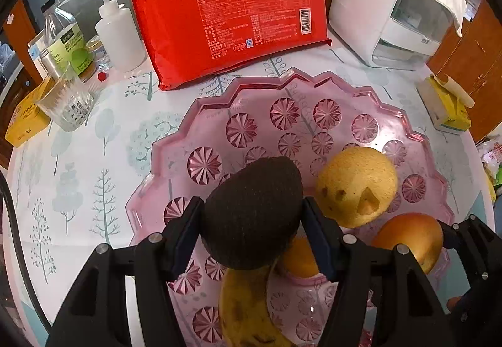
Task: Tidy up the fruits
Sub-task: 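Lift and carry the apple with the right tool while the left tool carries the avocado to the bowl, then lower and release the apple into the pink bowl while the left tool releases the avocado there, then withdraw both open tools from the bowl back toward the fruit plate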
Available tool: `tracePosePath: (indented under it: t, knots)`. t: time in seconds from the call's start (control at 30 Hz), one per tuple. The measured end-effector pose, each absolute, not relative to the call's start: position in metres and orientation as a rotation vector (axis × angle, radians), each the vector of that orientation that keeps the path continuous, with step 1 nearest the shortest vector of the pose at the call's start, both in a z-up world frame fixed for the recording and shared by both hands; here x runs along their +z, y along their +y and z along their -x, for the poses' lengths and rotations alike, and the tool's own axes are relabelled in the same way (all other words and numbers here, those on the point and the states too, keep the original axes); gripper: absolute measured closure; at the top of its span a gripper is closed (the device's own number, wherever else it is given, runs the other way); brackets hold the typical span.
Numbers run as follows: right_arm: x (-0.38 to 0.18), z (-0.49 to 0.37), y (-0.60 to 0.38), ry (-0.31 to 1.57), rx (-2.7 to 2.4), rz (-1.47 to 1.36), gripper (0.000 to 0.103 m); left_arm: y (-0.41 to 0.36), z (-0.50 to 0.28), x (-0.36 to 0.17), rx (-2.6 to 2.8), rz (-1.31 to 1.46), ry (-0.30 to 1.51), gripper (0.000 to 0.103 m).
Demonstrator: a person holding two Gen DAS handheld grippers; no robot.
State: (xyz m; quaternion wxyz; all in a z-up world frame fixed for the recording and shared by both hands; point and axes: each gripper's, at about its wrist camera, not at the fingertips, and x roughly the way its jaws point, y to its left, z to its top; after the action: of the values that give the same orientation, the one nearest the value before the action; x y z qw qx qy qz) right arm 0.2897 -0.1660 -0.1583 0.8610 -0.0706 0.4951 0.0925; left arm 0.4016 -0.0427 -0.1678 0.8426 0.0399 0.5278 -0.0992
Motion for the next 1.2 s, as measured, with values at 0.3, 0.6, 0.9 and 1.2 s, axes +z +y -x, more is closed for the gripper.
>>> tracePosePath:
  t: [0.3, 0.6, 0.9, 1.2]
  knots:
    - [-0.146, -0.292, -0.180, 1.020, 0.179, 0.052, 0.021, -0.053, -0.397, -0.160, -0.236, -0.129, 1.095, 0.029]
    - [-0.135, -0.284, -0.186, 1.015, 0.172, -0.007, 0.021, -0.048, -0.381, -0.136, -0.245, -0.097, 1.069, 0.020]
    - [-0.119, -0.276, -0.189, 1.014, 0.170, -0.072, 0.021, -0.036, -0.351, -0.111, -0.241, -0.090, 1.042, 0.019]
    - [-0.089, -0.257, -0.191, 0.981, 0.147, -0.093, 0.021, -0.017, -0.318, -0.084, -0.223, -0.052, 1.013, 0.019]
